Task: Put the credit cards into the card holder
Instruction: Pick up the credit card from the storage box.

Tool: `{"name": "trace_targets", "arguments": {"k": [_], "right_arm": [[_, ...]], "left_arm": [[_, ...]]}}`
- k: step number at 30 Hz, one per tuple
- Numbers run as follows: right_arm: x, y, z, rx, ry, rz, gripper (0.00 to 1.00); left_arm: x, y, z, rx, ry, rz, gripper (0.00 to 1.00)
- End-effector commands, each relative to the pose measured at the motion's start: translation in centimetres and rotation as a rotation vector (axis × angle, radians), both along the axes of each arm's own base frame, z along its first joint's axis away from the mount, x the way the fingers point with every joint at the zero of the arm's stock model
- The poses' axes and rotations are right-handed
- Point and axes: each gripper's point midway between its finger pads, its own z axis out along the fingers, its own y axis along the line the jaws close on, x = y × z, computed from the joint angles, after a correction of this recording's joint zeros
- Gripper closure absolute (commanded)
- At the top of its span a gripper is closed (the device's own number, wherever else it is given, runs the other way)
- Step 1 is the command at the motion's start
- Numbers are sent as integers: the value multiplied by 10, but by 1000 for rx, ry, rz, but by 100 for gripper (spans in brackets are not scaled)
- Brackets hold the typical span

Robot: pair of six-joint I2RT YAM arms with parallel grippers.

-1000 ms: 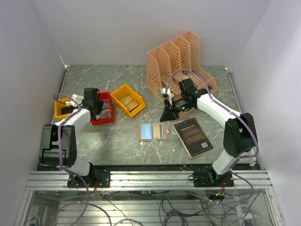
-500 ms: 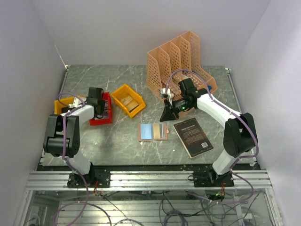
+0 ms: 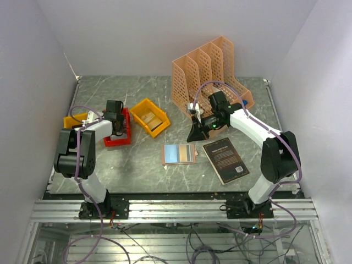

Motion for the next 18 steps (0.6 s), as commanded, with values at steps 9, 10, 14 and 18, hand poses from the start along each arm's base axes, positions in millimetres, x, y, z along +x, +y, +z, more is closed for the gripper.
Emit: {"name": "trace_targets", "arguments": {"k": [9, 10, 14, 18], "right_arm": [[5, 1, 1, 5, -10, 6, 97], [6, 1, 1, 5, -11, 6, 97], [5, 1, 1, 5, -10, 8, 97], [5, 1, 1, 6, -10, 10, 97]], "left_arm": [[12, 4, 4, 29, -45, 32, 50], [13, 5, 5, 31, -53, 32, 50], [16, 5, 19, 38, -93, 24, 53], [20, 6, 35, 54, -131, 14, 56]]}}
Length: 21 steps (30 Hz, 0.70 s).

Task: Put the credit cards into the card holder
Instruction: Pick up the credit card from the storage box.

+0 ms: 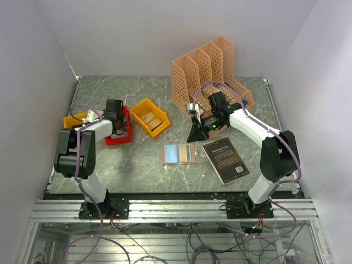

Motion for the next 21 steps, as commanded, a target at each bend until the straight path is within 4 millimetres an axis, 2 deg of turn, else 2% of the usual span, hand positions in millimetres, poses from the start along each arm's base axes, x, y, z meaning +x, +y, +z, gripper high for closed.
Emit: {"name": "trace_targets", "arguments": {"k": [1, 6, 14, 18, 21], "right_arm": [[6, 1, 5, 11, -21, 8, 97], [5, 1, 5, 12, -23, 8, 97], [5, 1, 6, 11, -24, 10, 97], [5, 1, 6, 10, -25, 12, 97], [5, 1, 6, 12, -25, 13, 97]], "left_arm": [[14, 6, 34, 46, -111, 14, 56], [17, 6, 43, 54, -144, 7, 61], [24, 3, 39, 52, -162, -17, 68], [24, 2, 36, 57, -152, -28, 68], [15, 3, 31, 53, -103, -19, 64]]}}
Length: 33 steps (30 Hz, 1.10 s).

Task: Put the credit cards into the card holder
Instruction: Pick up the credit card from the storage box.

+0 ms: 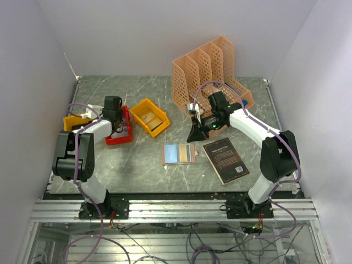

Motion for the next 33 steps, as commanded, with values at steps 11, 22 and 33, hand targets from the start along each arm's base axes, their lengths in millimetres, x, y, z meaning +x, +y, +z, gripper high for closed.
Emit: {"name": "trace_targets", "arguments": {"k": [11, 22, 33], "right_arm": [[4, 1, 5, 8, -12, 7, 97], [4, 1, 5, 8, -11, 9, 97], [4, 1, 4, 7, -11, 11, 97]], "left_arm": [[-20, 5, -30, -17, 98, 65, 57], [-18, 2, -42, -30, 115, 65, 49], [-12, 6, -46, -7, 110, 70, 50]]}}
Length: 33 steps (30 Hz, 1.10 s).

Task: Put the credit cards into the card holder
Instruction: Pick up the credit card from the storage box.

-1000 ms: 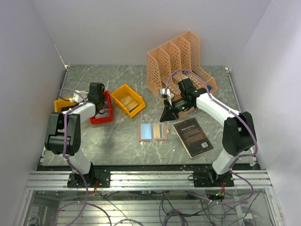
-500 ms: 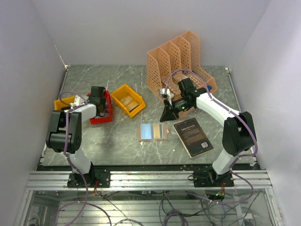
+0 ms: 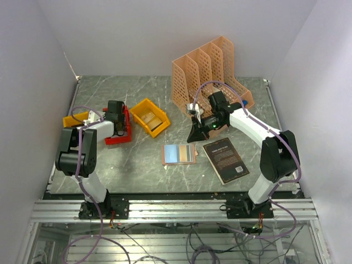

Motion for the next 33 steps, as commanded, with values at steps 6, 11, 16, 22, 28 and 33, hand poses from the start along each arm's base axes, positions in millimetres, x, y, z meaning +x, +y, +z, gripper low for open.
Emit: {"name": "trace_targets", "arguments": {"k": [6, 11, 16, 22, 28, 33], "right_arm": [[6, 1, 3, 10, -17, 8, 97], [6, 1, 3, 11, -16, 9, 97], [5, 1, 3, 10, -13, 10, 97], [5, 1, 3, 9, -15, 10, 97], [5, 1, 3, 10, -14, 12, 97], [5, 1, 3, 9, -14, 13, 97]], "left_arm": [[11, 7, 5, 52, -45, 7, 54], [17, 8, 23, 63, -109, 1, 58], [22, 7, 34, 67, -147, -7, 62], [26, 6, 37, 62, -170, -12, 67], [28, 9, 41, 68, -186, -9, 71], [29, 14, 37, 69, -181, 2, 72]]}}
